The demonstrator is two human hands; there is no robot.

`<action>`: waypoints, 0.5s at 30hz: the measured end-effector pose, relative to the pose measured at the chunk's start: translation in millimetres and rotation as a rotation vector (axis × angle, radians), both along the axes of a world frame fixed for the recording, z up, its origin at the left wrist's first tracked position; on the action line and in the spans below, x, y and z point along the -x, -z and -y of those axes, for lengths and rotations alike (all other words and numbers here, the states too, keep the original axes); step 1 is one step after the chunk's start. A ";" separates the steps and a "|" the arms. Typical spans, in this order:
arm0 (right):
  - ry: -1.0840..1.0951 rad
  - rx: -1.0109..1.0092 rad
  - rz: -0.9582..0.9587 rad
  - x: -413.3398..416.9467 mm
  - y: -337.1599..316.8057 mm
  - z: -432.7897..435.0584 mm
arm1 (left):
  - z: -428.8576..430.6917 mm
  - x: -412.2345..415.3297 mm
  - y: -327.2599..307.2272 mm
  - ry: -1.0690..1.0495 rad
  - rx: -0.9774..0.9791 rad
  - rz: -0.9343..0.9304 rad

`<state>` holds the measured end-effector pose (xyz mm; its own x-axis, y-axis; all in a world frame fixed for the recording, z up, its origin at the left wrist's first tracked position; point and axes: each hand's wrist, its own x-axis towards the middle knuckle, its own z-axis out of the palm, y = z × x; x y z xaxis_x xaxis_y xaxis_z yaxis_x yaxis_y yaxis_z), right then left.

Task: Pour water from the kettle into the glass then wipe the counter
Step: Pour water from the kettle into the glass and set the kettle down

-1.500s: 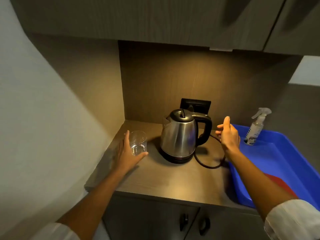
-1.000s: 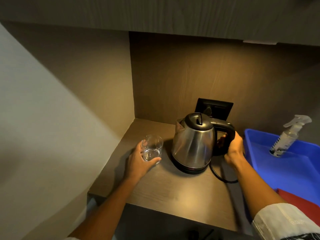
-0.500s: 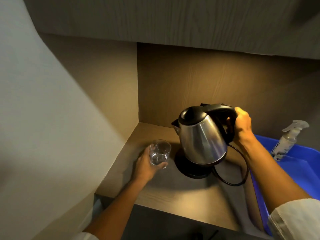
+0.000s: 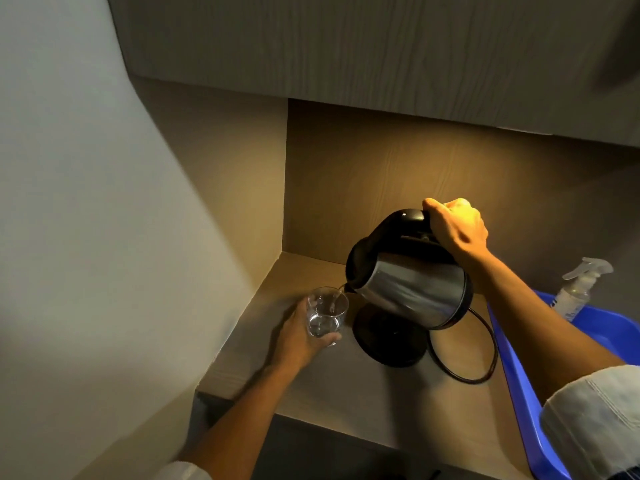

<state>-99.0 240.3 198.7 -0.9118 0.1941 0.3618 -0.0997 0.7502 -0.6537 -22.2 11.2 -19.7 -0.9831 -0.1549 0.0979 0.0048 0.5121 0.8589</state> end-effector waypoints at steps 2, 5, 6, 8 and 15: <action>-0.032 -0.051 -0.022 1.4 -1.3 3.1 | -0.2 0.5 1.1 0.006 -0.013 -0.007; -0.068 -0.145 -0.053 3.3 -5.8 9.2 | 0.2 0.6 1.3 0.019 -0.030 -0.022; -0.073 -0.166 -0.063 3.5 -7.9 11.3 | 0.2 0.3 1.2 0.021 -0.026 -0.027; -0.075 -0.179 -0.069 2.6 -12.8 16.7 | 0.7 -1.1 1.4 0.016 -0.015 -0.038; -0.127 -0.237 -0.129 2.1 -20.1 31.1 | 2.3 -1.3 4.8 -0.019 0.020 -0.038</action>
<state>-101.2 209.2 218.8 -0.8670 -0.0224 0.4979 -0.2733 0.8567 -0.4374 -21.0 8.8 -24.5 -0.9755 -0.1712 0.1382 0.0272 0.5292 0.8480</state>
